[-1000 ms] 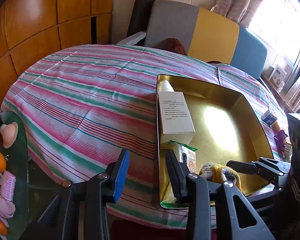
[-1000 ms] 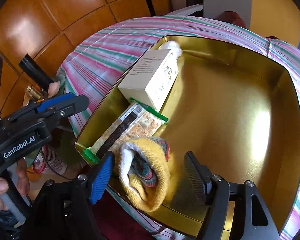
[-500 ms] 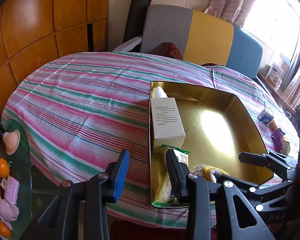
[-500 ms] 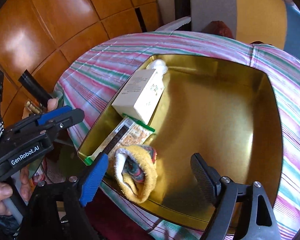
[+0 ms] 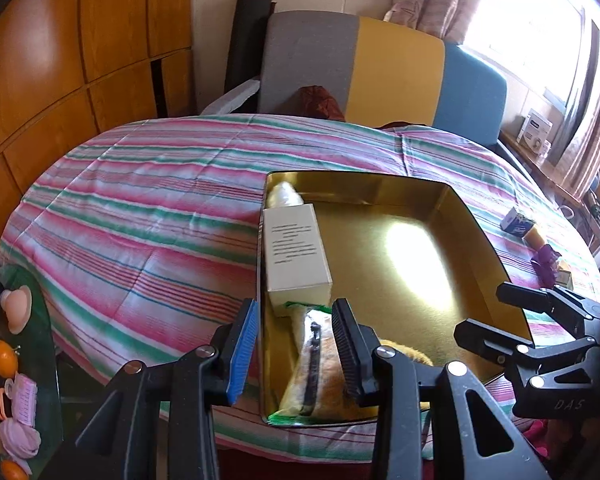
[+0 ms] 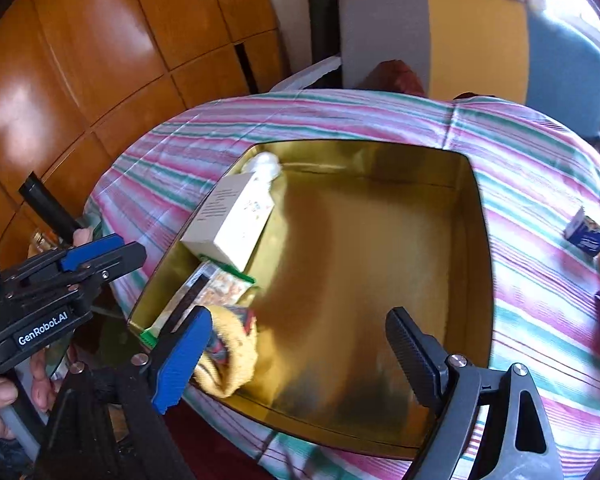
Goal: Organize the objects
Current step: 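Lower the yellow knitted bundle into the tray and open the right gripper, then withdraw both grippers from the tray toward the remaining items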
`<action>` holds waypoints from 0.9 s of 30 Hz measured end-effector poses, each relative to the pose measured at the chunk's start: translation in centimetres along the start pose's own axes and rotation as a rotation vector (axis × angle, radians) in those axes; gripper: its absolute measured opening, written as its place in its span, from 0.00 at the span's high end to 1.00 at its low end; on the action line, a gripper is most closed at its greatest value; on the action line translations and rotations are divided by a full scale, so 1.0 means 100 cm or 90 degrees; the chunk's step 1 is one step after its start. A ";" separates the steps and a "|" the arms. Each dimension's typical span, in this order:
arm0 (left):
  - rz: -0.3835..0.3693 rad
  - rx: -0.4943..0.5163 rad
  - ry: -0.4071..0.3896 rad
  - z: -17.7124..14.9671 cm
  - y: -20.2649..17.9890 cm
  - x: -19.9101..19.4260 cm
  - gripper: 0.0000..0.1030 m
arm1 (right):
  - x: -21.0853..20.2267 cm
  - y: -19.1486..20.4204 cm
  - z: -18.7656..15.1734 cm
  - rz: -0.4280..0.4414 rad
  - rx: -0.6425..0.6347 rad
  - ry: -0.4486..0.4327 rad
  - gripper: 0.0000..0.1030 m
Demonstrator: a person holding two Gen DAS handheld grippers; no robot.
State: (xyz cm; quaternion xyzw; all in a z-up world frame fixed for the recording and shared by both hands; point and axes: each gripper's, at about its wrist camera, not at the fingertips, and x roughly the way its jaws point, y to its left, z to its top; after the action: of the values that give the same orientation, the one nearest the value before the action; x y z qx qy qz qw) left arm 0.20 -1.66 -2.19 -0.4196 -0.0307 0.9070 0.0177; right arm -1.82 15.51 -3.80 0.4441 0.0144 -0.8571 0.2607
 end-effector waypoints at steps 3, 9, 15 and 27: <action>-0.007 0.014 -0.001 0.005 -0.009 0.001 0.63 | -0.005 -0.010 0.000 -0.016 0.009 -0.008 0.12; -0.034 0.049 -0.008 0.020 -0.036 0.002 0.63 | -0.022 -0.042 -0.001 -0.045 0.042 -0.027 0.11; -0.087 0.088 -0.007 0.039 -0.076 0.007 0.63 | -0.049 -0.099 -0.006 -0.116 0.090 -0.041 0.11; -0.208 0.179 0.044 0.069 -0.193 0.036 0.51 | -0.135 -0.257 -0.038 -0.312 0.287 -0.104 0.09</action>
State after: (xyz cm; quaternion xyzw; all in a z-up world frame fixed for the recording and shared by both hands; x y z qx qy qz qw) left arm -7.28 17.50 0.89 -0.4331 0.0291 0.8726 0.2239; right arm -4.37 44.54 -1.03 0.4041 -0.0902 -0.9084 -0.0577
